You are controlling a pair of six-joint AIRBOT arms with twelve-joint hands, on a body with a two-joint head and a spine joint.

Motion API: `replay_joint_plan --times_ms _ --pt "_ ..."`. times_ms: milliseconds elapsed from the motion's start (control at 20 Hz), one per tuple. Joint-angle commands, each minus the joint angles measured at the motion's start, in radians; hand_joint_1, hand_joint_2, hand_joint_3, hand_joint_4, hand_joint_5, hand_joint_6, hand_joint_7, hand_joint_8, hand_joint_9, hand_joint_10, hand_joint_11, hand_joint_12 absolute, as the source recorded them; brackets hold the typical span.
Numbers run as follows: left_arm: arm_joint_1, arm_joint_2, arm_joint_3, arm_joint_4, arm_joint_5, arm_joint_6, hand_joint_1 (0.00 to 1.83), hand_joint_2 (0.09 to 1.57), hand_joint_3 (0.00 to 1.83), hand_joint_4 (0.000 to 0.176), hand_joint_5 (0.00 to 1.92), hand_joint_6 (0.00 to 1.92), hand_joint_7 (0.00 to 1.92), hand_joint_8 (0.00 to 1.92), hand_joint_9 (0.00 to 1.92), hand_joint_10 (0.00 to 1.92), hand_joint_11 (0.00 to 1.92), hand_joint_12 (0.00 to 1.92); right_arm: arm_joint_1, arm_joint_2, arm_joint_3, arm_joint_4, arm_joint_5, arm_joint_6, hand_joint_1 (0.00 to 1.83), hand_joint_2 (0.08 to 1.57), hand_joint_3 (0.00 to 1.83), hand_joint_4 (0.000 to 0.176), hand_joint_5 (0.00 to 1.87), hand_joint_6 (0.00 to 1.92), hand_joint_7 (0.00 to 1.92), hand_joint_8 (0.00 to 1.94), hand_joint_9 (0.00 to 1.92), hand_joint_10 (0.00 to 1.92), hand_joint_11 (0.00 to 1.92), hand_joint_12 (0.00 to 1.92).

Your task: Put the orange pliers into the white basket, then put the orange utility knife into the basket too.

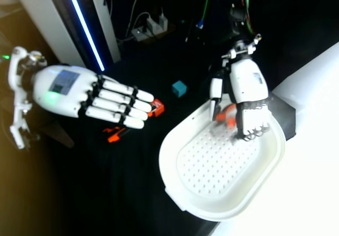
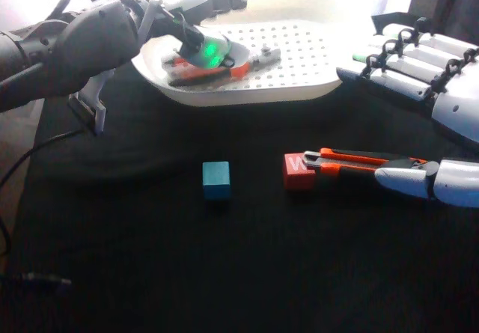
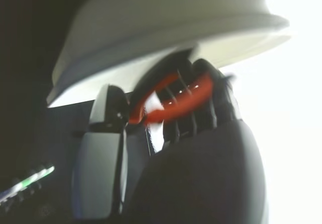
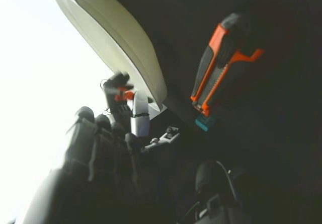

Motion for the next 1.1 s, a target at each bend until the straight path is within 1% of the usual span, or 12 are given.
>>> replay_joint_plan --times_ms 0,200,300,350,500,550,600,650,700,800,850,1050 --pt "-0.007 0.005 -0.006 0.007 -0.116 -0.005 0.30 1.28 0.00 0.127 0.00 0.00 0.01 0.00 0.00 0.01 0.00 0.12 0.009 0.001 0.002 0.002 0.121 -0.003 0.36 1.23 0.00 0.039 0.00 0.00 0.00 0.00 0.00 0.00 0.00 0.00" --pt "0.016 0.062 -0.084 0.030 -0.197 -0.006 0.18 1.16 0.00 0.150 0.00 0.00 0.00 0.00 0.00 0.00 0.00 0.00 0.009 0.001 0.002 0.002 0.121 0.002 0.27 1.22 0.00 0.032 0.00 0.00 0.00 0.00 0.00 0.00 0.00 0.00" --pt "0.055 0.175 -0.216 0.119 -0.330 -0.047 0.27 1.22 0.01 0.085 0.00 0.00 0.00 0.00 0.00 0.00 0.00 0.00 0.009 0.001 0.001 -0.004 0.119 0.010 0.27 1.20 0.00 0.024 0.00 0.00 0.00 0.00 0.00 0.00 0.00 0.00" --pt "0.073 0.215 -0.264 0.152 -0.381 -0.067 0.20 1.28 0.03 0.124 0.00 0.00 0.00 0.00 0.00 0.00 0.00 0.00 0.009 -0.001 0.001 -0.004 0.116 0.011 0.25 1.20 0.00 0.040 0.00 0.00 0.00 0.00 0.00 0.00 0.00 0.00" --pt "0.195 0.374 -0.437 0.227 -0.612 -0.146 0.11 1.29 0.00 0.099 0.00 0.00 0.00 0.00 0.00 0.00 0.00 0.00 0.009 -0.026 0.013 -0.003 0.084 0.012 0.25 1.22 0.00 0.041 0.00 0.00 0.00 0.00 0.00 0.00 0.00 0.00" --pt "0.243 0.412 -0.486 0.236 -0.693 -0.146 0.17 1.35 0.01 0.112 0.01 0.00 0.00 0.00 0.00 0.00 0.00 0.00 0.009 -0.039 0.022 -0.002 0.066 0.015 0.28 1.21 0.00 0.065 0.00 0.00 0.00 0.00 0.00 0.00 0.00 0.00" --pt "0.293 0.445 -0.530 0.239 -0.764 -0.146 0.26 1.39 0.02 0.068 0.05 0.02 0.00 0.00 0.00 0.00 0.00 0.00 0.009 -0.052 0.030 0.002 0.048 0.016 0.27 1.22 0.00 0.056 0.00 0.00 0.00 0.00 0.00 0.00 0.00 0.00" --pt "0.344 0.475 -0.577 0.246 -0.835 -0.151 0.32 1.42 0.02 0.048 0.07 0.02 0.01 0.00 0.00 0.00 0.00 0.00 0.009 -0.068 0.041 0.007 0.027 0.016 0.35 1.21 0.00 0.018 0.00 0.00 0.00 0.00 0.00 0.00 0.00 0.00" --pt "0.386 0.492 -0.606 0.252 -0.894 -0.166 0.36 1.44 0.02 0.051 0.08 0.02 0.02 0.00 0.00 0.00 0.00 0.00 0.009 -0.080 0.050 0.013 0.013 0.016 0.40 1.21 0.00 0.000 0.00 0.00 0.00 0.00 0.00 0.00 0.00 0.00" --pt "0.462 0.503 -0.637 0.253 -0.997 -0.211 0.32 1.48 0.02 0.065 0.06 0.01 0.03 0.01 0.00 0.00 0.00 0.00 0.009 -0.107 0.072 0.029 -0.019 0.016 0.45 1.22 0.00 0.000 0.00 0.00 0.00 0.00 0.00 0.00 0.00 0.00" --pt "0.491 0.504 -0.645 0.253 -1.035 -0.234 0.31 1.47 0.01 0.053 0.06 0.01 0.04 0.01 0.00 0.00 0.00 0.00 0.009 -0.120 0.085 0.038 -0.037 0.016 0.47 1.22 0.00 0.000 0.00 0.00 0.00 0.00 0.03 0.01 0.04 0.02" --pt "0.535 0.506 -0.665 0.251 -1.092 -0.252 0.33 1.47 0.01 0.061 0.06 0.00 0.04 0.01 0.00 0.00 0.00 0.00 0.009 -0.151 0.124 0.065 -0.083 0.015 0.51 1.24 0.00 0.000 0.02 0.00 0.06 0.01 0.14 0.03 0.00 0.62"
